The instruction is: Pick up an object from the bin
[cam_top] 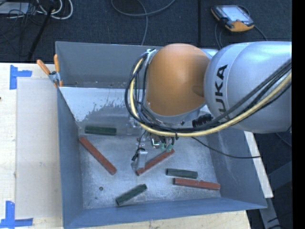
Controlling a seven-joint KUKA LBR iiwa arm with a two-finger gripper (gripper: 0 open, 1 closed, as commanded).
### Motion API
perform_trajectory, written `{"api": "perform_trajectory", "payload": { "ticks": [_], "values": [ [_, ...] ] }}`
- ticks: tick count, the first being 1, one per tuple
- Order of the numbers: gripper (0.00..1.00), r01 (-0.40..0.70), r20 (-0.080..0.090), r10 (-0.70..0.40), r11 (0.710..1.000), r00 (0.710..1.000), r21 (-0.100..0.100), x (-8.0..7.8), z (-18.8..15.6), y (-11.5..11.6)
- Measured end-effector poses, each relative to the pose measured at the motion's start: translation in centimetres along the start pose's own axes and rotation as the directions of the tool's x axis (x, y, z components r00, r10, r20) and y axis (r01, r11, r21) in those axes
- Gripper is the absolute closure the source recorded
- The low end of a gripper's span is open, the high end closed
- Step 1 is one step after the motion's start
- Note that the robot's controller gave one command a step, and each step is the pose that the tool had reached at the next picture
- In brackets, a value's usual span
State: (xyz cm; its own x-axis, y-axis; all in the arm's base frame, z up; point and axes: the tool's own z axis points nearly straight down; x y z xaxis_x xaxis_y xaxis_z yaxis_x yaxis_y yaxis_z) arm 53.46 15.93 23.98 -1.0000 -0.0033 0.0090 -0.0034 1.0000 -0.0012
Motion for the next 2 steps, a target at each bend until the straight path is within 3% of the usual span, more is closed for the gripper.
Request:
{"api": "perform_trajectory", "payload": {
  "ticks": [1, 2],
  "values": [
    [0.00, -0.004, 0.008, 0.004, 1.000, 1.000, -0.001, -0.2, -0.4, -0.1],
    [0.00, 0.090, 0.012, -0.090, 0.996, 0.996, -0.001, 0.3, 3.5, -2.0]
  ]
}}
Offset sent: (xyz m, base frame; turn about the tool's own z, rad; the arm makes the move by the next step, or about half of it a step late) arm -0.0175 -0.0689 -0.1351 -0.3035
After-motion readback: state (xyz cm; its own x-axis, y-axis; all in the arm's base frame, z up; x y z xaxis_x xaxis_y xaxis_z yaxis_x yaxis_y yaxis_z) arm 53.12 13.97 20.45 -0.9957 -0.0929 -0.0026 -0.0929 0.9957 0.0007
